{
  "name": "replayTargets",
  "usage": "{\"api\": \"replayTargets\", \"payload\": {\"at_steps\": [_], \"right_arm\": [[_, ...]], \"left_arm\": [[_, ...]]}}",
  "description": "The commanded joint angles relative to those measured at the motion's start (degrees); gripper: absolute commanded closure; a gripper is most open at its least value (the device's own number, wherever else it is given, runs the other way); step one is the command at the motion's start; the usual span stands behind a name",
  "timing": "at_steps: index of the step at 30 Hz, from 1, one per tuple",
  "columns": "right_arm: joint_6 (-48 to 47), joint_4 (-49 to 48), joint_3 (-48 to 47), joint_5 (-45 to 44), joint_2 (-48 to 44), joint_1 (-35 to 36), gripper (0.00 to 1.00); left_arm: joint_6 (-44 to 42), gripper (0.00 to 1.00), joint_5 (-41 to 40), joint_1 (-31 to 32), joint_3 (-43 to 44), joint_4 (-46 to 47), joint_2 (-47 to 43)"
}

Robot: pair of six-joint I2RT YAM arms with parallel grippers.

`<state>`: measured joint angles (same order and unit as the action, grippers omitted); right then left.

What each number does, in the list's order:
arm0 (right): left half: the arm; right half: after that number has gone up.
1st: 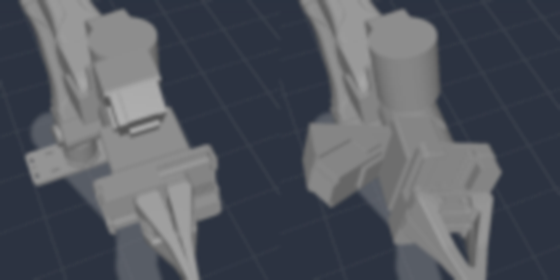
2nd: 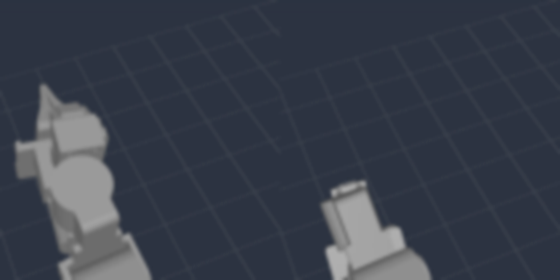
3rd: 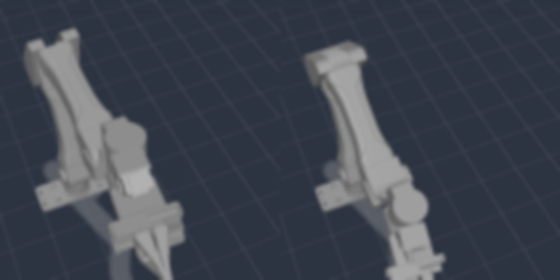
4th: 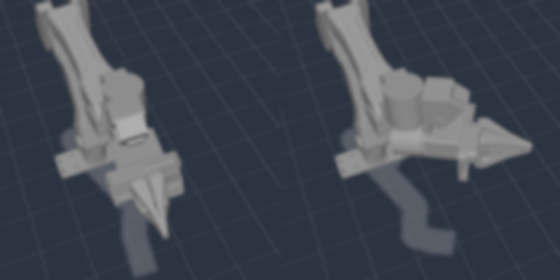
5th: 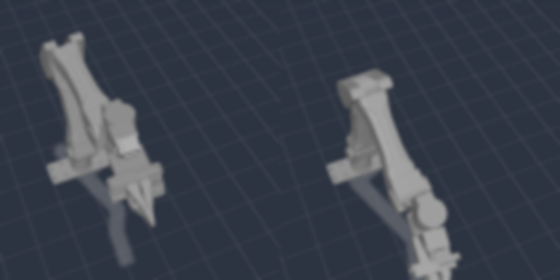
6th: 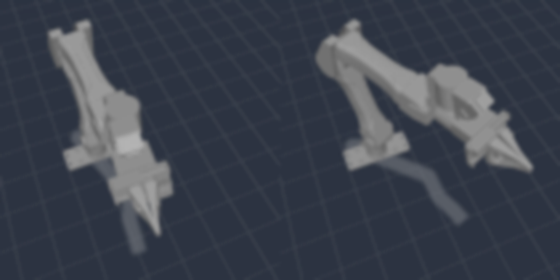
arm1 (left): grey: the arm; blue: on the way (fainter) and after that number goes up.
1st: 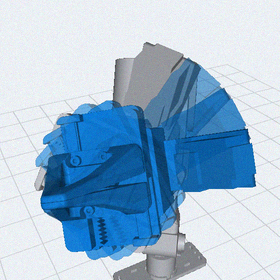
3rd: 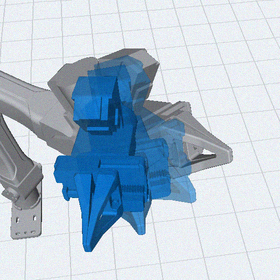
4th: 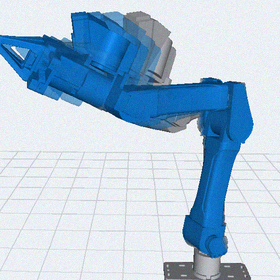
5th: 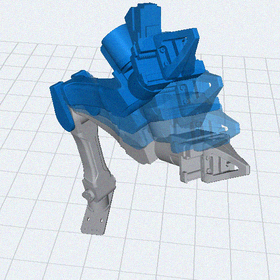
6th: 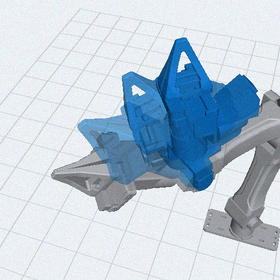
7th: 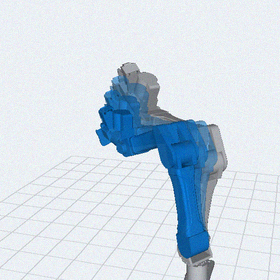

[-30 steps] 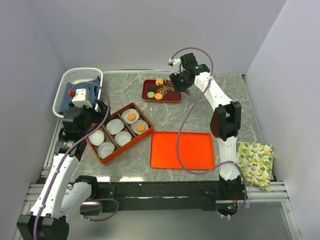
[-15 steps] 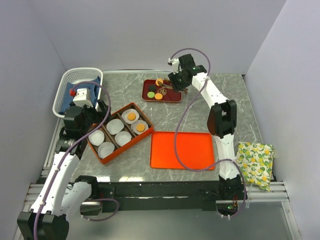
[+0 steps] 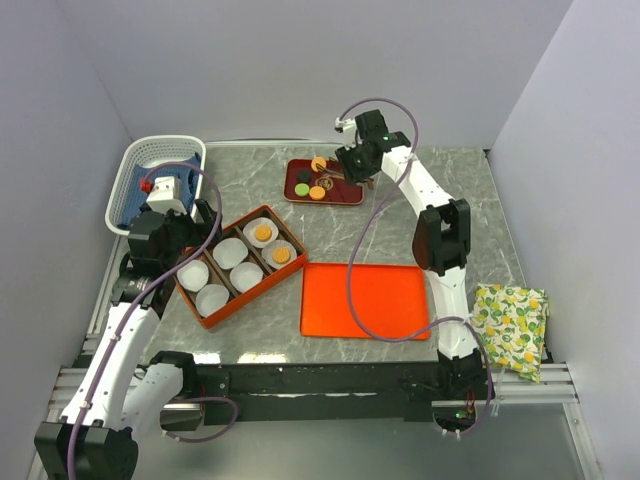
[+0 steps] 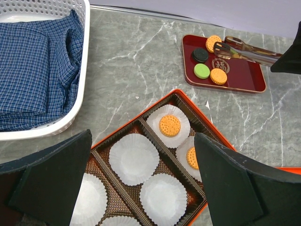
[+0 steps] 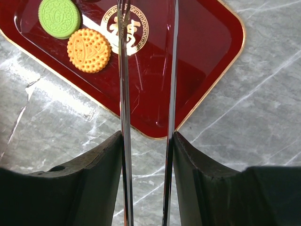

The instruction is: Pack the cookies

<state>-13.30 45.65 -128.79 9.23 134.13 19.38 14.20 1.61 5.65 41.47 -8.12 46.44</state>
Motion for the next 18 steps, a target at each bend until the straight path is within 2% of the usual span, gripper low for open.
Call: {"api": "replayTargets", "payload": {"at_steps": [1,18], "right_arm": [[0.2,-2.93,-3.04,-1.76,0.7,0.93,0.49],[0.29,-4.51,-3.66,-4.57,1.84,2.77,0.45]], "left_arm": [[-1.19,0.04,-0.2,-0.11,0.63,1.35,-0.2],[-1.19,0.03,-0.11,-0.11,0.63,1.27,-0.03]]}}
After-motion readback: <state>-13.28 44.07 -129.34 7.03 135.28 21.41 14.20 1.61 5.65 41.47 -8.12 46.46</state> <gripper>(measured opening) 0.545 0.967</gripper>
